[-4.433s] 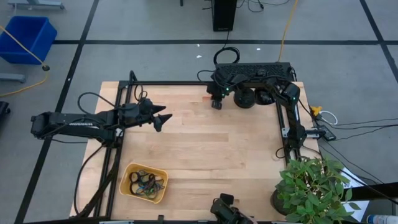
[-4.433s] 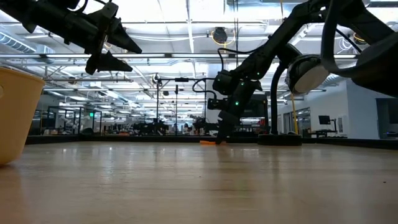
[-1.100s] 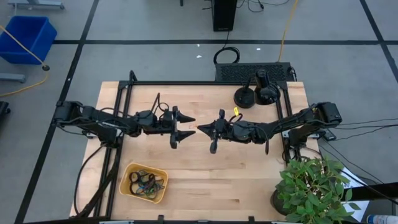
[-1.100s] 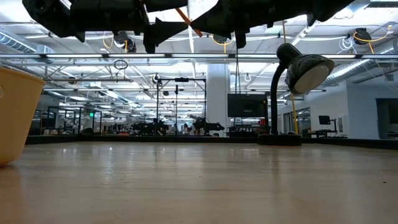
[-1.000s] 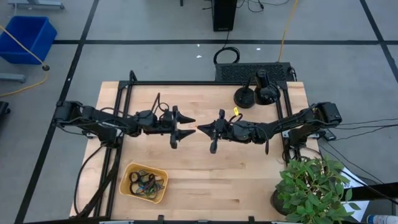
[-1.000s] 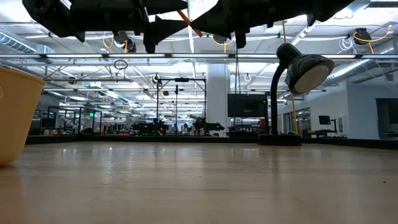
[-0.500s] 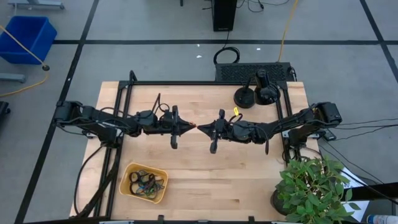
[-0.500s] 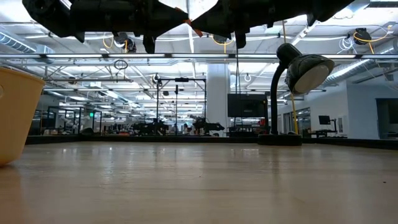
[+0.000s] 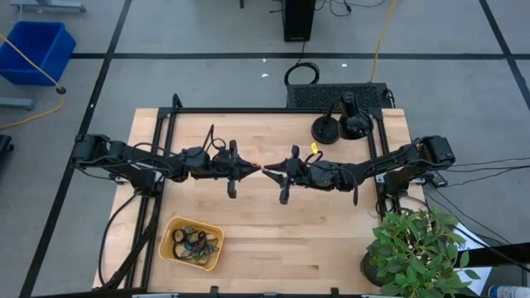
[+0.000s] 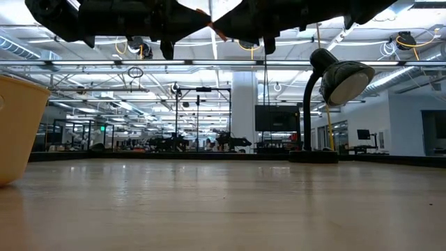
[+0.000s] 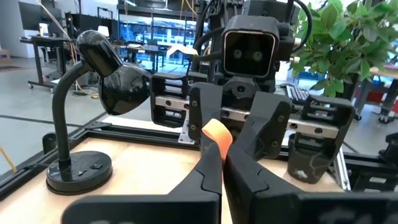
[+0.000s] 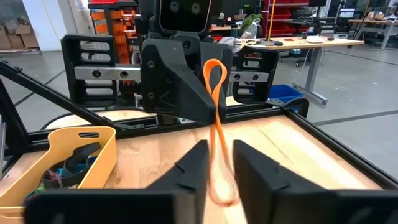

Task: Pick and place rubber bands into bin
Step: Put the orange rubberband into the yellow bin

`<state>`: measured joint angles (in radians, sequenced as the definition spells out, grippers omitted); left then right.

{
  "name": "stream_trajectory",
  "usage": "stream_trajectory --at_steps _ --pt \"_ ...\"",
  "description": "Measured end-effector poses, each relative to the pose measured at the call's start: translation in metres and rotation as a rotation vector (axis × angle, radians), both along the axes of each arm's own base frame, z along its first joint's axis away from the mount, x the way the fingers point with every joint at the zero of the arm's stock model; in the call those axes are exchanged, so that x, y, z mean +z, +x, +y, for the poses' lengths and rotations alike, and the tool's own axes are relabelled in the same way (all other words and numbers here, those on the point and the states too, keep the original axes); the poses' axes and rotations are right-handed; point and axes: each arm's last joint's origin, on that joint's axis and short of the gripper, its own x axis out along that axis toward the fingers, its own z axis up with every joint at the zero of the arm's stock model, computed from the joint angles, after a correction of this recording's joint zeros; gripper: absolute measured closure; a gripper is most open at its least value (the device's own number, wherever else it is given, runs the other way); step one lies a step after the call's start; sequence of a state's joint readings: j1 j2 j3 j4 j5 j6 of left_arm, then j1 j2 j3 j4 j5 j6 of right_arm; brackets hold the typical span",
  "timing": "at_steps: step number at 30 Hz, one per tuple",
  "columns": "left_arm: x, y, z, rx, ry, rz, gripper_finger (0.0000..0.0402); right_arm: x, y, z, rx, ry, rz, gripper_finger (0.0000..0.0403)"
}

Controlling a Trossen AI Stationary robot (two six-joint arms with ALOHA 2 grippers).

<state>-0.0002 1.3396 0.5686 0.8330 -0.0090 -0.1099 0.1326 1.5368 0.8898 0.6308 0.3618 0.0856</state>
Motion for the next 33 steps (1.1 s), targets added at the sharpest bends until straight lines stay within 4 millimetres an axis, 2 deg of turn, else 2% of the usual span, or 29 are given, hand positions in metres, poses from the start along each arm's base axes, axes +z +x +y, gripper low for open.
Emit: stream_trajectory --at_steps 8,13,17,22,27,33 --pt "0.000 -0.003 0.000 -0.006 0.031 0.040 0.0396 0.001 -0.001 0.000 0.003 -0.074 0.020 0.0220" --pt "0.006 -0.025 -0.001 -0.025 0.018 0.199 0.0392 0.009 -0.010 -0.001 0.006 -0.096 0.064 0.0178" --pt "0.017 -0.053 -0.005 -0.119 -0.036 0.290 0.0395 0.018 -0.019 -0.004 0.004 -0.101 0.093 0.0166" --pt "0.024 -0.086 -0.021 -0.289 -0.199 0.396 0.0396 0.019 -0.023 -0.014 -0.027 -0.101 0.117 0.0168" --pt "0.016 -0.109 -0.047 -0.384 -0.341 0.591 0.0396 0.010 -0.026 -0.029 -0.076 -0.075 0.139 0.0174" --pt "0.000 -0.125 -0.082 -0.371 -0.418 0.803 0.0398 -0.007 -0.033 -0.047 -0.152 0.024 0.113 0.0172"
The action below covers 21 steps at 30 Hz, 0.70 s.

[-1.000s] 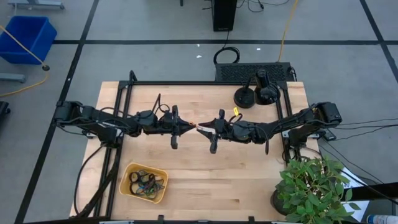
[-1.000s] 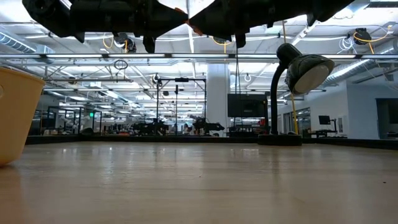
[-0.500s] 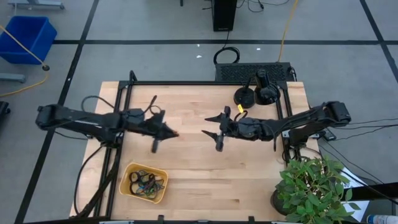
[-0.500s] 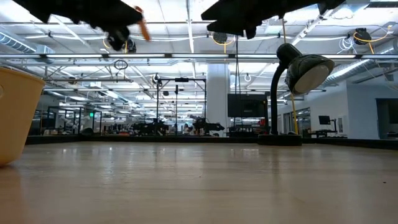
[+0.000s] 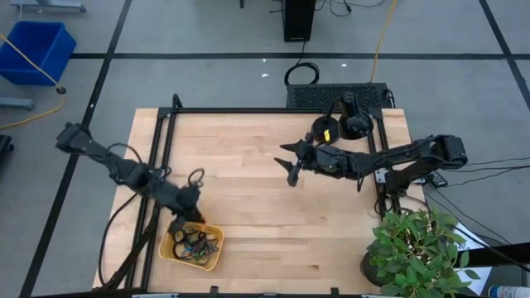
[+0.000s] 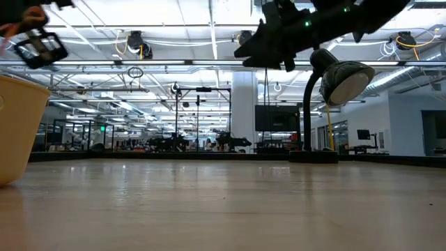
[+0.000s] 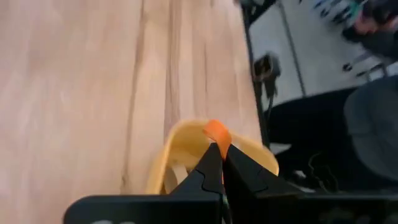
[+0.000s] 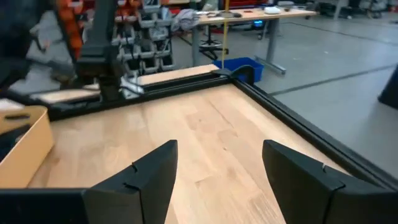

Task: Pick and place rubber bands into bin
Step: Put the orange rubberband into the yellow bin

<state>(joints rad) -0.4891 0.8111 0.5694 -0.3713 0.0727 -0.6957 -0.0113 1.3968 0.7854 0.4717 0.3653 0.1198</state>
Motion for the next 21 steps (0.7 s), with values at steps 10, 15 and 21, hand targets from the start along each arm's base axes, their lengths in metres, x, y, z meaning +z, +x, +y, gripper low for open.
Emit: stream_trajectory --at_steps 10,15,21 --pt "-0.015 0.000 -0.047 -0.053 0.323 0.344 0.0400 -0.015 -0.013 -0.011 -0.049 0.066 -0.142 0.0178" --pt "-0.030 0.012 -0.065 -0.152 0.441 0.521 0.0400 -0.015 -0.013 -0.012 -0.052 0.064 -0.150 0.0179" --pt "-0.045 0.021 -0.074 -0.171 0.463 0.597 0.0387 -0.015 -0.013 -0.012 -0.052 0.065 -0.149 0.0179"
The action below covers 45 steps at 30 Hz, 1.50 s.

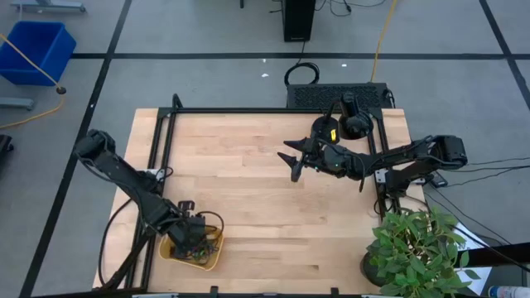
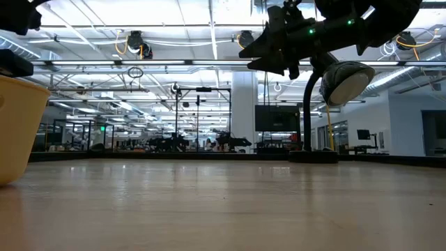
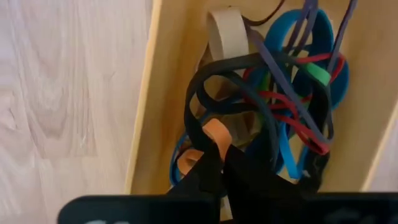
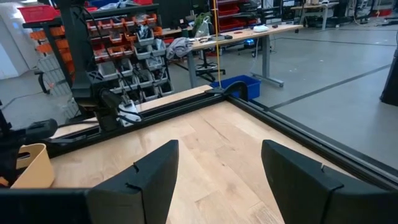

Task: Pick and place rubber bands into bin
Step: Put the orange rubberband into the yellow bin, then return to Home Position

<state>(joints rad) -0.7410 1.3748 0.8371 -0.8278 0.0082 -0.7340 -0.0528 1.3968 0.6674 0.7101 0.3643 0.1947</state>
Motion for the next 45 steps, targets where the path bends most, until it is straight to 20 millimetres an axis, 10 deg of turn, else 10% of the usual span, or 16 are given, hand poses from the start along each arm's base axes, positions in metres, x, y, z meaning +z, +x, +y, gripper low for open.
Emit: stream_trajectory --at_steps 16,31,45 --pt "0.005 0.000 0.000 0.021 -0.037 -0.018 0.0361 0.000 0.000 0.001 0.032 0.006 0.002 0.0179" --pt "0.015 -0.009 0.009 0.029 -0.111 0.067 0.0217 0.000 0.000 0.001 0.034 0.006 0.002 0.0179" --pt "0.082 -0.032 0.061 0.246 -0.116 -0.470 0.0208 0.009 -0.005 0.002 0.030 0.000 -0.023 0.0179"
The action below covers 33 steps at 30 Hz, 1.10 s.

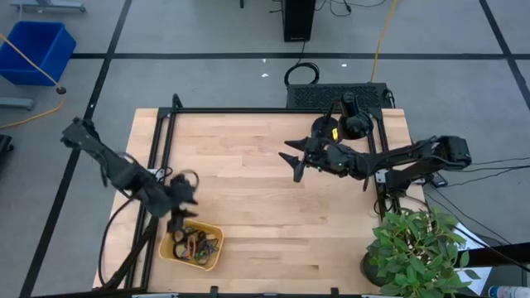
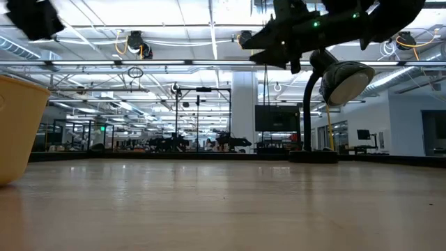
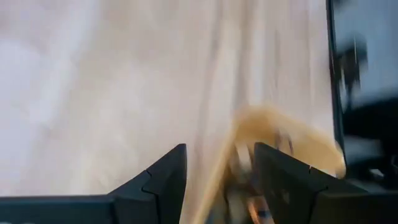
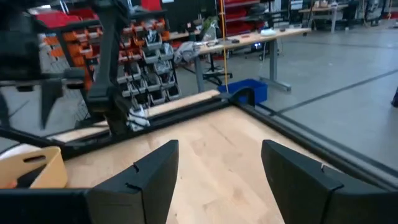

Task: Pick and place rubber bands into bin
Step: Return to Home Position

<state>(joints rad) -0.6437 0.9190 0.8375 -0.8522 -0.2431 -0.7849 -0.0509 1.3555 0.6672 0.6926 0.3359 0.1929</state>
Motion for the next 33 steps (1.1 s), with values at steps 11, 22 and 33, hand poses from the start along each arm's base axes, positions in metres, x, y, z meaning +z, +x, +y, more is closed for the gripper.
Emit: stream_trajectory --at_steps 11,22,33 --pt "0.051 -0.018 0.047 0.085 0.070 -0.500 0.0208 0.038 -0.045 0.004 0.013 -0.049 0.053 0.0179" --pt "0.057 -0.029 0.088 0.148 0.204 -0.545 0.0206 0.035 -0.099 0.006 0.008 -0.024 0.041 0.0179" --pt "0.062 -0.092 0.099 0.245 0.204 -0.806 0.0206 -0.003 -0.145 0.010 0.040 -0.002 -0.142 0.0179"
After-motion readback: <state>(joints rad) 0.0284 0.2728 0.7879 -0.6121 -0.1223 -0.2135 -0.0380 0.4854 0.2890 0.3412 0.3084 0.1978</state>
